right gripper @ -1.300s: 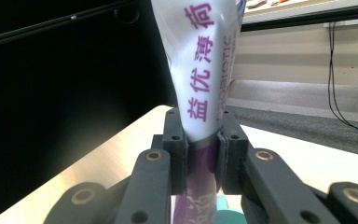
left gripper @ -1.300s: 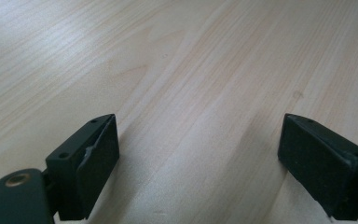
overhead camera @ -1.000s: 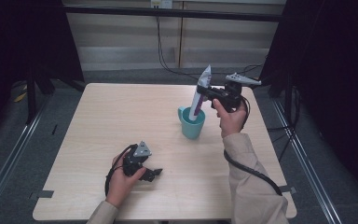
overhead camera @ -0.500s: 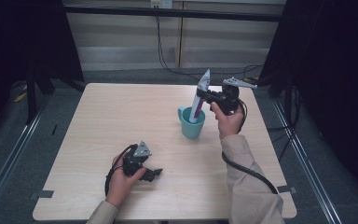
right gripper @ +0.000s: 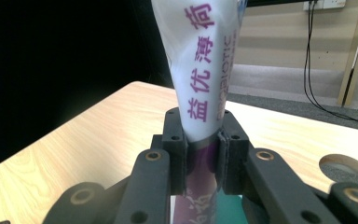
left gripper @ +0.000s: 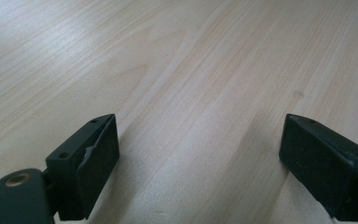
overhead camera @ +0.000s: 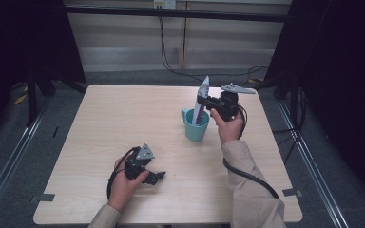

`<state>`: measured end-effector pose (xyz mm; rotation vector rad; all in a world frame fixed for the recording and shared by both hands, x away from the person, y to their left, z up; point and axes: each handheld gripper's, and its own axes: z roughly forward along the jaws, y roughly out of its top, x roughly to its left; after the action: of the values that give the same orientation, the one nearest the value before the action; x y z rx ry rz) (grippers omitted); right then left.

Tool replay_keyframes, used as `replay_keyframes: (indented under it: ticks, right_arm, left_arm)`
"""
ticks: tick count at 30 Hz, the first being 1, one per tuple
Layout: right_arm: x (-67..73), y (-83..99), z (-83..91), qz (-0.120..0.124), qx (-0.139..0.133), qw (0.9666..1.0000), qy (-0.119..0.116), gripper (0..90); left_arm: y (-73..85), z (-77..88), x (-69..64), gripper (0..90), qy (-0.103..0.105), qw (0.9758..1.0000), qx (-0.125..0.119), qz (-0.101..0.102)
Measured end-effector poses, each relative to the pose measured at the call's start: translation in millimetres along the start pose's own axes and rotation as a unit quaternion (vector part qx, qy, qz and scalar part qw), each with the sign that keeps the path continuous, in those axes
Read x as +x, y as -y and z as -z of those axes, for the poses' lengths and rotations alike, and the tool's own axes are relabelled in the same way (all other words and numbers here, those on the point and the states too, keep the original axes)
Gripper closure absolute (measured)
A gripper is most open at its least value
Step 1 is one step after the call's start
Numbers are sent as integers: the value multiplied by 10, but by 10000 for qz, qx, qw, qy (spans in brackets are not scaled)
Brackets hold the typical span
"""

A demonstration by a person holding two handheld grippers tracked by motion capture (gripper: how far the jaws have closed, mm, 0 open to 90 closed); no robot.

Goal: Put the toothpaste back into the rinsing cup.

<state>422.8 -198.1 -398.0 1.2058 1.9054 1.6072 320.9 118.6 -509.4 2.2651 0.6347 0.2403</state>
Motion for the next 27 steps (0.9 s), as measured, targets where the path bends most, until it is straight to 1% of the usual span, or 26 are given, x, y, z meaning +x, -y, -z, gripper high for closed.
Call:
replay_keyframes:
  ticks: [3, 6, 8, 14, 15, 19, 20, 27]
  right_arm:
    - [16, 48, -16, 1, 52, 10000, -8, 764]
    - [18, 91, -35, 15, 70, 10000, 33, 763]
    - [10, 123, -47, -31, 84, 9999, 45, 763]
    - [21, 208, -72, 9, 158, 9998, 88, 762]
    - [21, 208, -72, 9, 158, 9998, 88, 762]
    - [34, 304, -91, -3, 143, 9998, 100, 761]
    - [37, 319, -94, 5, 146, 9998, 131, 761]
    - [27, 383, -104, -36, 221, 9996, 142, 760]
  left_arm:
    - [0, -1, 0, 117, 3, 10000, -4, -1]
    - [0, -1, 0, 117, 2, 10000, -3, 0]
    - [0, -1, 0, 117, 3, 10000, -4, 1]
    - [0, 1, -3, 117, -9, 10000, 5, 5]
    - [0, 1, -3, 117, -9, 10000, 5, 5]
    - [0, 1, -5, 117, -13, 10000, 6, 7]
    - [0, 1, -5, 117, -13, 10000, 6, 7]
    - [0, 1, -7, 116, -16, 10000, 6, 9]
